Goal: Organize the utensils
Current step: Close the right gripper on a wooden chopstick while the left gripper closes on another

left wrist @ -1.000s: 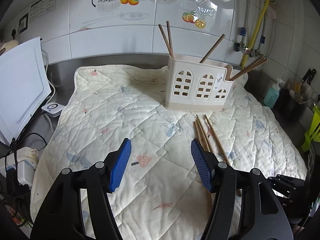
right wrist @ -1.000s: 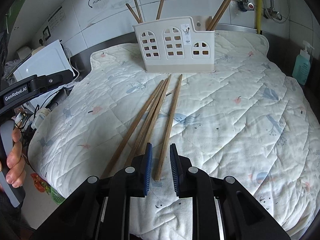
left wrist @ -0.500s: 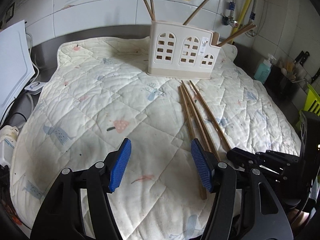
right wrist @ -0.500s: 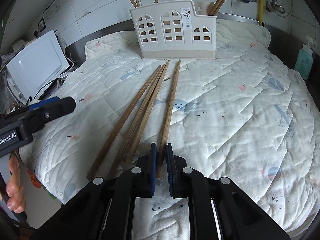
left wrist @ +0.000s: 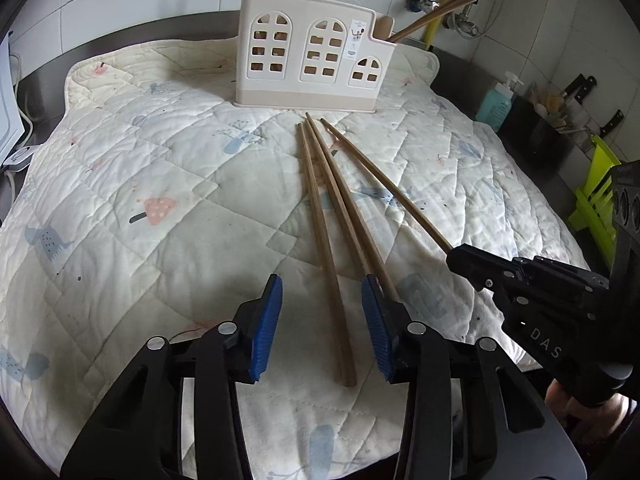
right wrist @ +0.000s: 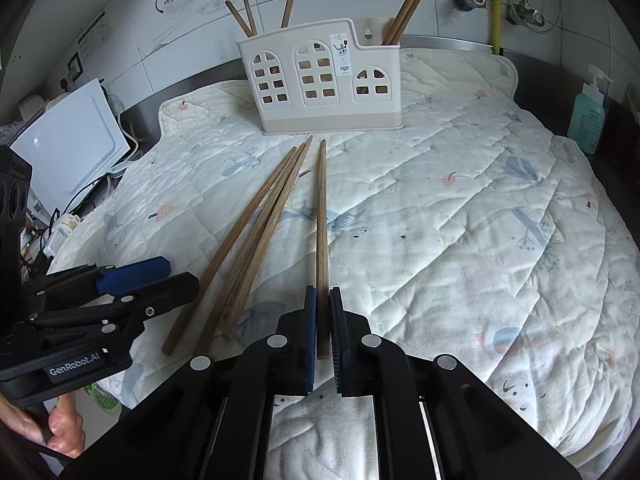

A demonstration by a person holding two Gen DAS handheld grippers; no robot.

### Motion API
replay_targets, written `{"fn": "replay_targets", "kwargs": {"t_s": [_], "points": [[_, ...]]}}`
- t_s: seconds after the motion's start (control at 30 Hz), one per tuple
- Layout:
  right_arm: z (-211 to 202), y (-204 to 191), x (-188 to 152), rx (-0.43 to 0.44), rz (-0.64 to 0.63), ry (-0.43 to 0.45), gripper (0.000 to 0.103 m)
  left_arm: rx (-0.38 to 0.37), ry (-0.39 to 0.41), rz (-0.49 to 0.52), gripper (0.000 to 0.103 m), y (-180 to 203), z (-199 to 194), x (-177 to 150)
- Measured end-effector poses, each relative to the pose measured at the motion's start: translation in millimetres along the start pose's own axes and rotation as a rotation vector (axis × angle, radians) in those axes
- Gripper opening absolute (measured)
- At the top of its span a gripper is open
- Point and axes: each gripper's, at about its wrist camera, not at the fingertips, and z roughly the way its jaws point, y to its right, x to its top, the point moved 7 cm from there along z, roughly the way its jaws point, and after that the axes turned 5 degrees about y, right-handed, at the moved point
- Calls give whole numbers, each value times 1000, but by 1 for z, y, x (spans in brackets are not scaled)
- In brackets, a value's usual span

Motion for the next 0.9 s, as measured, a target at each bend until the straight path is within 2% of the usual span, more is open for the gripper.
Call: {"fn": "replay_targets", "kwargs": {"t_s": [0.13,0.27,0.3,0.57,0.7,0.73,0.9], "points": [[-7,4,4,-5,7,21,7,-5,-7,12,24,6,6,-2],[-16,5,11,-9,3,47,7,7,-10,22,23,8,12,-3],[-19,5,13,-10,1,54,7,12,-13,23,18,8,13,-4],[-31,2,24,-16,-9,95,7,61,2,47,8,5,12,-2],[-39,2,31,-19,-15,120,7,57,33,32,6,-2,2,8],[-42,2,34,-18,-17,129,7,54,45,27,4,-5,-1,11],[-57,2,52,-23,-27,182,7,47,110,28,3,-11,-20,28]]}}
